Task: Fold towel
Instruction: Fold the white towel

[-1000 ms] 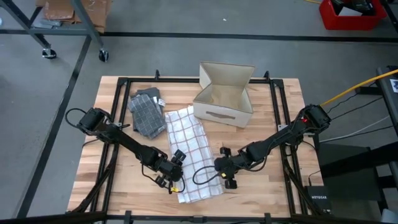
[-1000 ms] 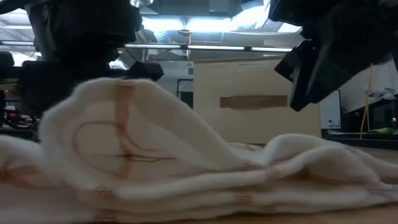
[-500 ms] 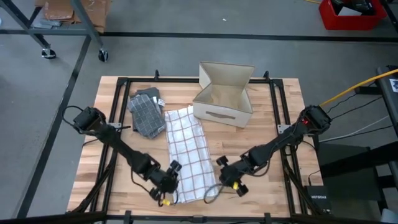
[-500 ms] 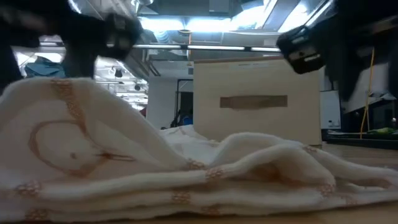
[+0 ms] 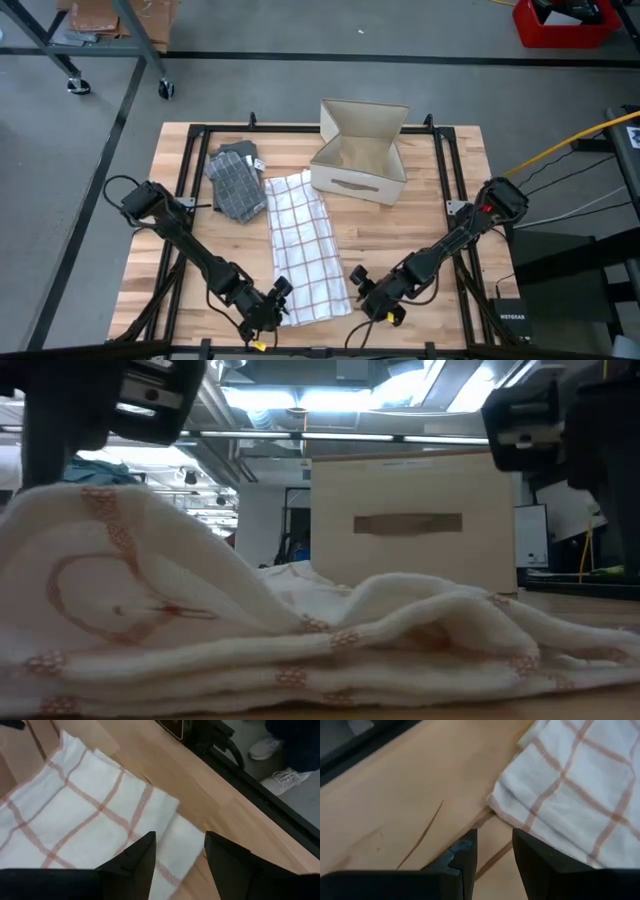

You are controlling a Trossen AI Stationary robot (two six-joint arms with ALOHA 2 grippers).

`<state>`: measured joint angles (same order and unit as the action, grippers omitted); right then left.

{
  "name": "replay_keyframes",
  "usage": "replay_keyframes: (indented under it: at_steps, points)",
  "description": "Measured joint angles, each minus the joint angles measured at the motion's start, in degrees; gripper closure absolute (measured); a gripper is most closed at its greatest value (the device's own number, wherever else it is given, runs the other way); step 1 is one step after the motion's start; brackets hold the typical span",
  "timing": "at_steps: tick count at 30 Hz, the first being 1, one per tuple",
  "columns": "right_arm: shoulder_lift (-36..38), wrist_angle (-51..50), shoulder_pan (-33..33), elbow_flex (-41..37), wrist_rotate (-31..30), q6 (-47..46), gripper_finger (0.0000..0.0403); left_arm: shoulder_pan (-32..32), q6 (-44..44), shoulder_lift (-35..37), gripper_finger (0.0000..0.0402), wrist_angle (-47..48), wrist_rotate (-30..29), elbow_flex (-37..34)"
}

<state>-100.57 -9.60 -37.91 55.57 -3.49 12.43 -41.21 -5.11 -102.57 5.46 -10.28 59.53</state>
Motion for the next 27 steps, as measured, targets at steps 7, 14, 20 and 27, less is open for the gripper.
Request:
replay_keyframes:
  at_steps: [7,14,20,27]
  points:
    - [-2.88,4.85,0.04,0.16,-2.05,-0.02,0.0276,1.64,-2.81,-3.3,0.024,-0.78,-0.45,2.18]
    - [-7.43,5.32,0.04,5.18,-2.43,1.81,0.0276,1.99,-2.99,-4.19,0.024,0.23,-0.52,2.25]
    - [-12.59,4.12,0.04,10.0,-3.61,2.89,0.0276,1.27,-2.63,-4.16,0.024,0.12,-0.48,2.25]
    - [-15.11,-0.43,-0.02,13.03,-5.42,2.86,0.0276,0.55,-2.61,-4.16,0.024,2.56,-0.47,2.25]
